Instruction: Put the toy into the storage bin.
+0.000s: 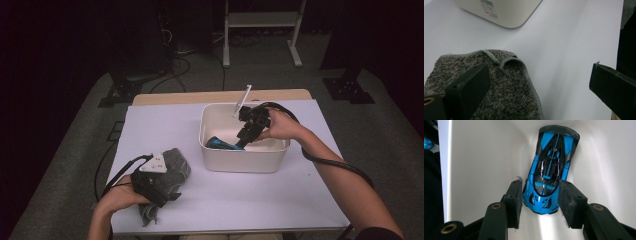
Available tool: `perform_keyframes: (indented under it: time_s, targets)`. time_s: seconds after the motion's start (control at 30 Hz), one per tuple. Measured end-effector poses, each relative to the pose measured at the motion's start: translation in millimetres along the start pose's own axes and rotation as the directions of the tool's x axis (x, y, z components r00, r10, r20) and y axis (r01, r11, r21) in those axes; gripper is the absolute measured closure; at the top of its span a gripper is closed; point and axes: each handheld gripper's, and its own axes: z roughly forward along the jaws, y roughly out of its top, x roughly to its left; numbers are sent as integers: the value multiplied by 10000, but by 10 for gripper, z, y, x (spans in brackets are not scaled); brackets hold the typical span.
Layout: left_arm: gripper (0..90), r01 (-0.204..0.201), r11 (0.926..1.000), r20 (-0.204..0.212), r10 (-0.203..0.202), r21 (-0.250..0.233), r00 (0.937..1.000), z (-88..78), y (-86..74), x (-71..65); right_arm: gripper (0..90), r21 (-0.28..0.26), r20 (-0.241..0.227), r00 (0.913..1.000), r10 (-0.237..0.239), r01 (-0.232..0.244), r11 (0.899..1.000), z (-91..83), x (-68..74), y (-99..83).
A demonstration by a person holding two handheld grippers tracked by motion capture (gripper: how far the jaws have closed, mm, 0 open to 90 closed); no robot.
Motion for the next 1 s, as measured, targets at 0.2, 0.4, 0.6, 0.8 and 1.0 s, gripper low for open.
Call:
perform_keyframes:
  time_s: [0.2,0.4,0.6,0.8,1.0]
  targets:
    - [28,28,10000,4,-28,-32,10000,5,-4,-1,532,-18,28,10000,-53,53,10000,-23,16,0]
    - [29,30,10000,-14,-30,-49,10000,8,-6,-1,532,-191,24,10000,-38,38,9998,-73,35,-21]
    - [28,-20,10000,-25,20,5,10000,8,-3,-2,531,-370,57,10000,-67,69,9993,-128,54,-63]
    - [28,-29,10000,-17,29,23,10000,13,-3,-3,528,-491,142,9999,-46,53,9988,-203,81,-108]
    - [29,-19,10000,5,19,31,10000,17,-5,-4,526,-596,182,9998,37,-26,9982,-263,109,-135]
